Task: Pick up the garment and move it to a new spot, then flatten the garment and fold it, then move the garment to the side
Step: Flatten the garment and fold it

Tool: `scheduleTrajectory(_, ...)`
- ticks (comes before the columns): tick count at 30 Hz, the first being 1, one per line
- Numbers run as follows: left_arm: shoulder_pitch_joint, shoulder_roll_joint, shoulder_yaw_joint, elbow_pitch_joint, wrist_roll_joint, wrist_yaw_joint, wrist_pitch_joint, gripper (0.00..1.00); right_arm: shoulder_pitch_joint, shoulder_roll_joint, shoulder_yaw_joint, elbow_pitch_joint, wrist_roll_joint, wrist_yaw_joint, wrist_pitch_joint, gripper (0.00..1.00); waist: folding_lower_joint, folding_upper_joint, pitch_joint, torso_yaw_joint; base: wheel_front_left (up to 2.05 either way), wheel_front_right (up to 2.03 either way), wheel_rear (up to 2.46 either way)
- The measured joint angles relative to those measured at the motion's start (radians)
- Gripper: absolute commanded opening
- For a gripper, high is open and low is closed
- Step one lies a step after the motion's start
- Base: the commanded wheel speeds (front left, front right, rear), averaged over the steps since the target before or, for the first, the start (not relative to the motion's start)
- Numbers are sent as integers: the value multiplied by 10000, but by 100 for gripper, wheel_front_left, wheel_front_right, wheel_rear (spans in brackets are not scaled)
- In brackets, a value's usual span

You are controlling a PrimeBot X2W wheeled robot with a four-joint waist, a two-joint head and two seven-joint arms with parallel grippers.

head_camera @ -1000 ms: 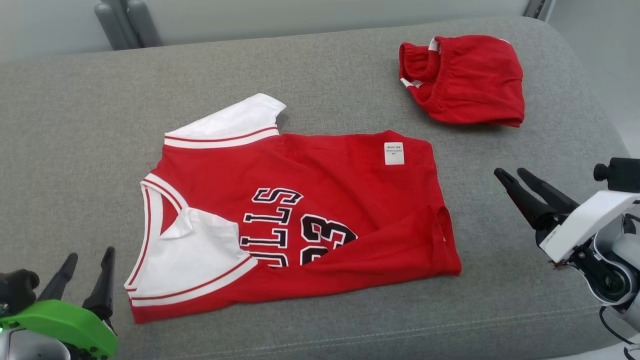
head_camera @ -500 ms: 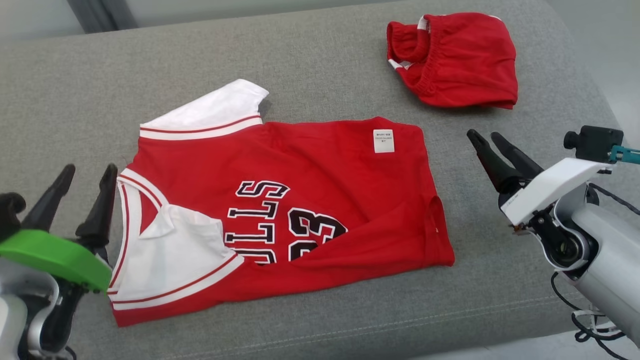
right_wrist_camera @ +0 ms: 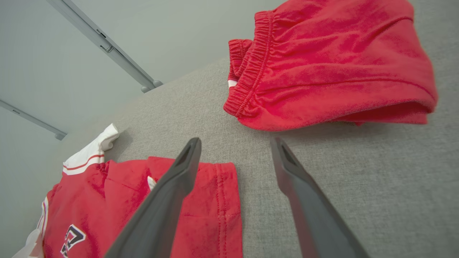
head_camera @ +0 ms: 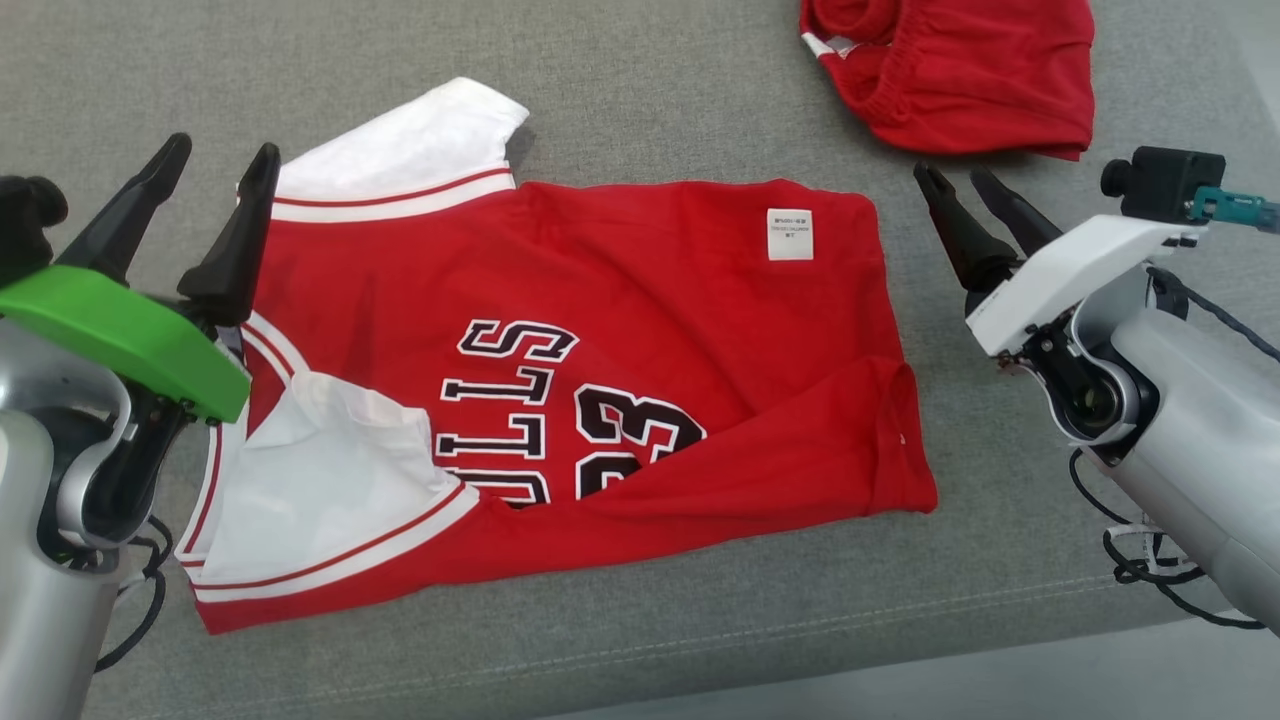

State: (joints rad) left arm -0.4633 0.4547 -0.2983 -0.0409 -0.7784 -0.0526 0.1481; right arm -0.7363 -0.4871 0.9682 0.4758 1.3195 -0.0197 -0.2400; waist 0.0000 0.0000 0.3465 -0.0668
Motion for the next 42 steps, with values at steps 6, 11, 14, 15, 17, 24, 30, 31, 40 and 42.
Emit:
scheduleTrajectory(6, -778, -374, -334, 441, 25, -107, 107, 100, -469, 211, 410, 798, -332, -98, 493, 90, 0, 0, 482, 222, 0, 0, 0)
scheduleTrajectory(11, -909, -487, -351, 1089, 75, -184, 90, 100, -491, 485, 759, 1267, -403, -42, 853, 76, 0, 0, 580, 500, 0, 0, 0)
scheduleTrajectory(14, -919, -545, -334, 1327, 75, -188, 31, 100, -557, 570, 918, 1392, -405, 132, 1112, 65, 0, 0, 530, 573, 0, 0, 0)
scheduleTrajectory(15, -929, -548, -326, 1360, 75, -188, 27, 100, -563, 591, 972, 1432, -407, 213, 1187, 49, 0, 0, 514, 584, 0, 0, 0)
scheduleTrajectory(17, -969, -558, -322, 1494, 75, -192, 4, 100, -565, 667, 1049, 1488, -428, 359, 1254, 42, 1, 0, 491, 594, 0, 0, 0)
scheduleTrajectory(24, -1174, -612, -322, 1942, 75, -278, -12, 100, -671, 995, 1166, 1685, -523, 740, 1277, 8, 0, 0, 405, 577, 0, 0, 0)
scheduleTrajectory(30, -1304, -640, -117, 2387, -144, -339, -98, 100, -781, 1337, 949, 2050, -527, 765, 922, 0, 0, 0, 342, 465, 0, 0, 0)
scheduleTrajectory(31, -1306, -660, -31, 2481, -232, -355, -100, 100, -805, 1356, 869, 2123, -525, 765, 809, 0, 0, 0, 322, 434, 0, 0, 0)
scheduleTrajectory(40, -1679, -366, 65, 3382, -372, -366, 458, 100, -853, 1590, 324, 2433, -445, 817, 192, 0, 0, 0, 275, -37, 0, 0, 0)
scheduleTrajectory(42, -1872, -291, 86, 3601, -458, -366, 683, 100, -858, 1716, 290, 2428, -445, 840, 188, 0, 0, 0, 331, -136, 0, 0, 0)
